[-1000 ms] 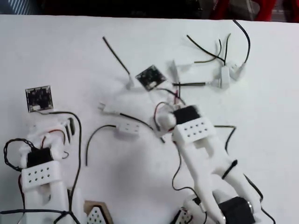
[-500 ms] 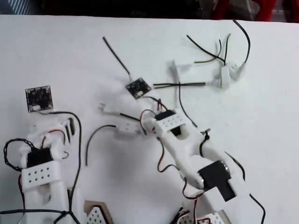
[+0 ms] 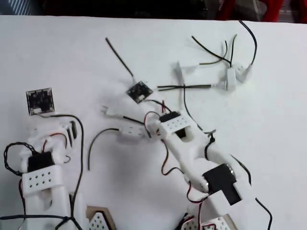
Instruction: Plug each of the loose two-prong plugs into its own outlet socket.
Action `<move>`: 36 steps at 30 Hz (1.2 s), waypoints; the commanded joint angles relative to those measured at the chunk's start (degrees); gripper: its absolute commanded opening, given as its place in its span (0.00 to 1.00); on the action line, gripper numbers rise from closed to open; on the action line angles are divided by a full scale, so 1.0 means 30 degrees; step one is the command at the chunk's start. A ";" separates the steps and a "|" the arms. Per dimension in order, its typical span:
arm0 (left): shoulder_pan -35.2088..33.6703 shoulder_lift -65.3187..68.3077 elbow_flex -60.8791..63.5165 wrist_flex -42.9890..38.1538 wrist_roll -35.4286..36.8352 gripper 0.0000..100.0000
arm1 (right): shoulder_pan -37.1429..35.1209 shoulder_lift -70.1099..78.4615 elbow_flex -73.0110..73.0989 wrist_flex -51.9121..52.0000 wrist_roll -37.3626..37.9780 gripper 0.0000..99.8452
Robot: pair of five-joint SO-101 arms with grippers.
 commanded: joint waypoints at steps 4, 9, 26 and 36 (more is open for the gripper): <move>-0.0015 -0.0454 -0.0059 -0.0381 0.0088 0.21 | 0.0806 -0.0366 -0.0264 0.0542 0.1348 0.02; -0.0015 -0.0454 -0.0059 -0.0381 0.0088 0.21 | 0.2300 -0.2916 -0.0234 0.1187 0.1817 0.02; 0.0015 -0.0454 -0.0059 -0.0381 0.0088 0.21 | 0.7722 -1.5634 -0.0234 0.8923 0.1846 0.02; 0.0571 -0.0454 -0.0029 -0.0381 0.0000 0.21 | 0.7077 -1.9385 0.0879 1.0300 0.1436 0.02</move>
